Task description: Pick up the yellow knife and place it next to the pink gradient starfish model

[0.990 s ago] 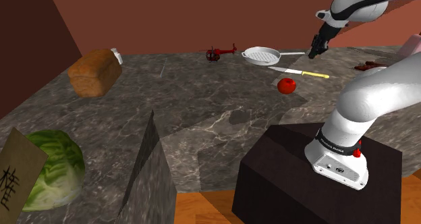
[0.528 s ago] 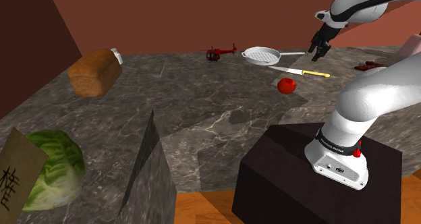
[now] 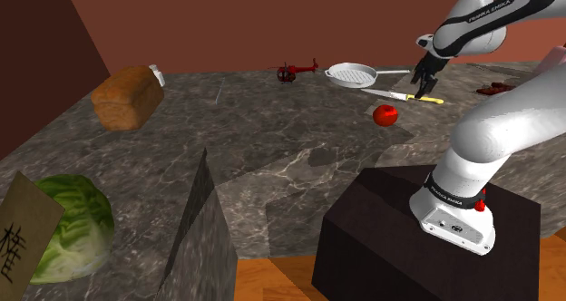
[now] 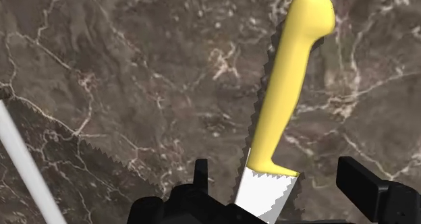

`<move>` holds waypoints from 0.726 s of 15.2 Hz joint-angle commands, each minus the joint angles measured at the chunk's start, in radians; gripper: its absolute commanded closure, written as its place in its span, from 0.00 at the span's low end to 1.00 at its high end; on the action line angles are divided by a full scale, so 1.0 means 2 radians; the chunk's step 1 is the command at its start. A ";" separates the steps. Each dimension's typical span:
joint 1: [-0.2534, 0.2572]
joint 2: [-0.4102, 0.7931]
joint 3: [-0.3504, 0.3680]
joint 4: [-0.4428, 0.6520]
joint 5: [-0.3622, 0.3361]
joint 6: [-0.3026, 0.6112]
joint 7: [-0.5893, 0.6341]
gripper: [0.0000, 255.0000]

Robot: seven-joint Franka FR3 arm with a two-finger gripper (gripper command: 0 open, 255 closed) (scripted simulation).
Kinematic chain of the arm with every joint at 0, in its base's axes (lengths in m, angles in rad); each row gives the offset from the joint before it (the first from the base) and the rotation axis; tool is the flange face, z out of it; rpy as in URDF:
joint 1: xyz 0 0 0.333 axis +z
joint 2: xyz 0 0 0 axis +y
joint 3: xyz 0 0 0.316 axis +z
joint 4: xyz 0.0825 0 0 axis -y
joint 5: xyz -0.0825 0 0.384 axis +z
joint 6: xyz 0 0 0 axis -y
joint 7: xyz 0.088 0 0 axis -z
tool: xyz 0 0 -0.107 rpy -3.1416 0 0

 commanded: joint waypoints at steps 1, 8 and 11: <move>0.007 0.015 -0.011 -0.004 0.001 0.020 -0.002 0.00; 0.021 0.037 -0.028 -0.007 0.006 0.046 -0.006 0.00; 0.021 0.037 -0.028 -0.007 0.006 0.046 -0.006 0.00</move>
